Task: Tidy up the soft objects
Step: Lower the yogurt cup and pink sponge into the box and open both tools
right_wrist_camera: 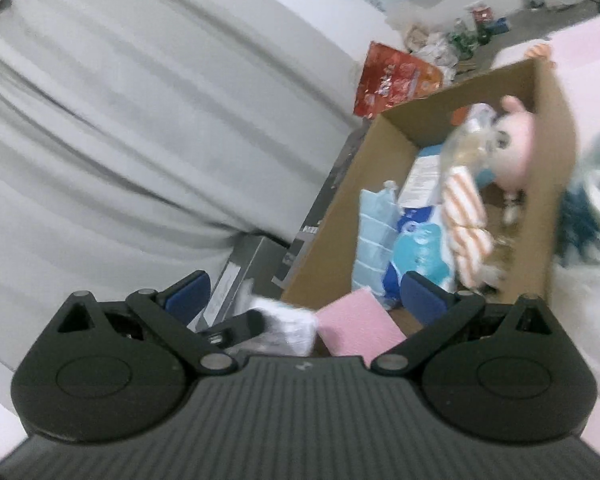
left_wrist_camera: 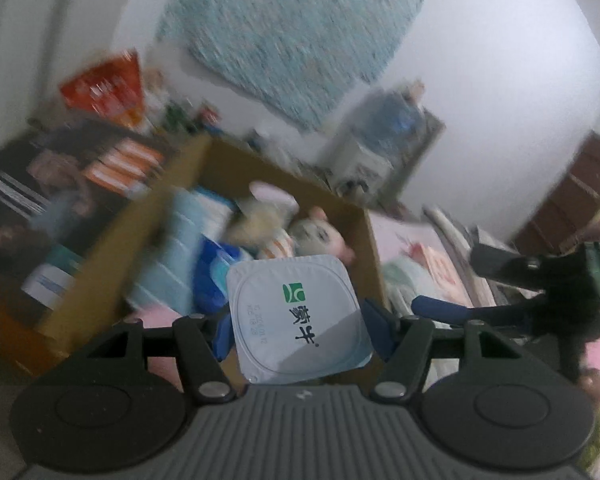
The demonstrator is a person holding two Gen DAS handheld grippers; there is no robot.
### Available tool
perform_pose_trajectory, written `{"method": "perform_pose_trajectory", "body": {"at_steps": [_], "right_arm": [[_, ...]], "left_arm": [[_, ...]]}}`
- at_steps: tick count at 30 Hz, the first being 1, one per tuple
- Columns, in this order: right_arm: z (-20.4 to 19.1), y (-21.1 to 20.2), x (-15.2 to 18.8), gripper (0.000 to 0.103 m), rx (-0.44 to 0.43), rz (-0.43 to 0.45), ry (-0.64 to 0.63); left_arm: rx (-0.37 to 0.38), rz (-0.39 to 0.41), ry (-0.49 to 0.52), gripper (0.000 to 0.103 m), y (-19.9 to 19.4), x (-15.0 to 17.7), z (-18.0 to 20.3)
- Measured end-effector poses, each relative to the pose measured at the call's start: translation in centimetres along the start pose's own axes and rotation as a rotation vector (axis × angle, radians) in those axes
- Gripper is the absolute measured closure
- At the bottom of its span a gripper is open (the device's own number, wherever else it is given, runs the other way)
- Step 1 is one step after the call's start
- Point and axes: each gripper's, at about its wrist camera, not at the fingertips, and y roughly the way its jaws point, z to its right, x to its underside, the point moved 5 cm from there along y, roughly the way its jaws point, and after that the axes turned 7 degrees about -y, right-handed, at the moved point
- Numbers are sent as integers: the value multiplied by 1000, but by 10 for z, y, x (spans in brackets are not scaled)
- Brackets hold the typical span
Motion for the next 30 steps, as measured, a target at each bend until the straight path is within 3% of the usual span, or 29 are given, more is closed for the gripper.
{"method": "perform_pose_trajectory", "body": {"at_steps": [6,16,23,30], "right_arm": [[33,-26,22,1,30,37,70],[54,-39,31,1,31,77,84],[55,-44,35,1,43,77,98],[38,-36,30,1,21,67,75]], "left_arm": [[-24,-156,9,38,60,26,8],[-122,-234,24,37,94,46,-1],[-102,-189,23,33,84,39,3],[-84,-56,51,24,38,20,13]]}}
